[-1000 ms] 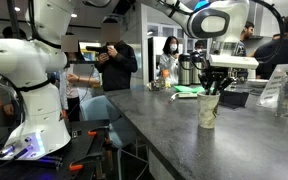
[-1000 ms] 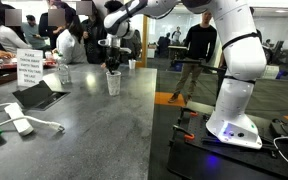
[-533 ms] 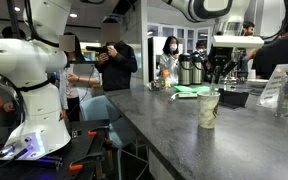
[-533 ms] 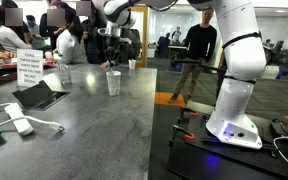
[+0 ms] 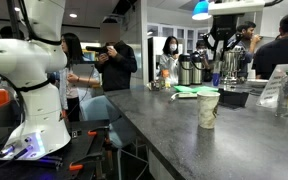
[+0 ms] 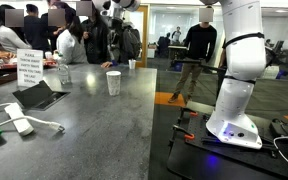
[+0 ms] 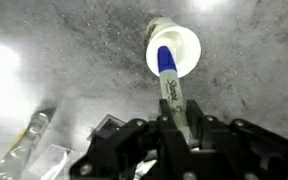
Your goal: Pick the marker from the cup and put it on the table
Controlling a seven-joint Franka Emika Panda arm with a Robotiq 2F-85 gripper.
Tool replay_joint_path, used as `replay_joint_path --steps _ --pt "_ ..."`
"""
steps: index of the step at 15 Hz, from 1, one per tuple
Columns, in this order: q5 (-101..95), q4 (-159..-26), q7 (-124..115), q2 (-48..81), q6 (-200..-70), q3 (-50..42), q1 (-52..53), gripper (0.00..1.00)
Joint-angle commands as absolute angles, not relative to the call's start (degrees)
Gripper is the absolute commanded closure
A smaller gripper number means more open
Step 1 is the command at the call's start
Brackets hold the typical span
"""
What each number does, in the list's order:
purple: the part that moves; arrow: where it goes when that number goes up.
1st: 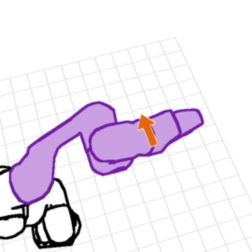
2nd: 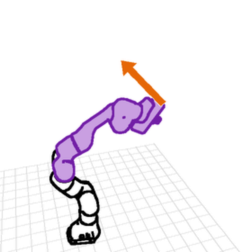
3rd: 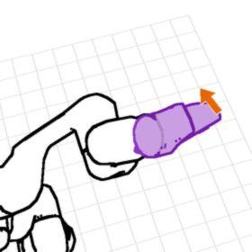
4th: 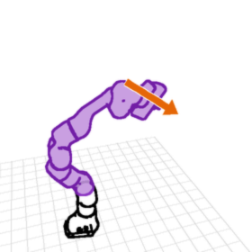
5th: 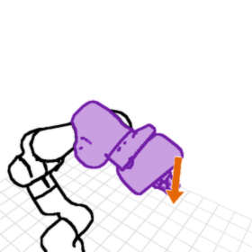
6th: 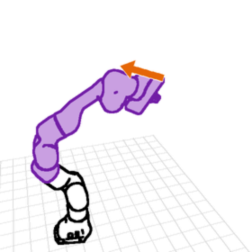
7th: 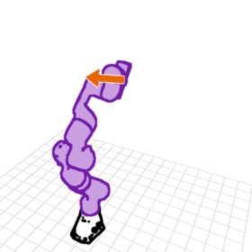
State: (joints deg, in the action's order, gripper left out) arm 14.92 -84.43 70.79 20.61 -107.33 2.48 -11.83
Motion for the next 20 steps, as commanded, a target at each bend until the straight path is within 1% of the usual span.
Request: replay_joint_path --steps 1,5,11,15,20 --pt "10.88 -84.56 61.15 19.01 -107.05 -0.82 -10.89 0.94" --pt "5.11 -84.35 51.77 22.67 -108.17 -3.85 -11.44 0.94" --pt "2.08 -78.52 35.11 35.62 -105.30 -4.91 -12.56 0.94" --pt "1.32 -72.42 28.41 42.55 -100.51 -4.14 -13.39 0.94" --pt "0.52 -69.11 21.76 47.11 -95.26 -4.87 -13.35 0.94"
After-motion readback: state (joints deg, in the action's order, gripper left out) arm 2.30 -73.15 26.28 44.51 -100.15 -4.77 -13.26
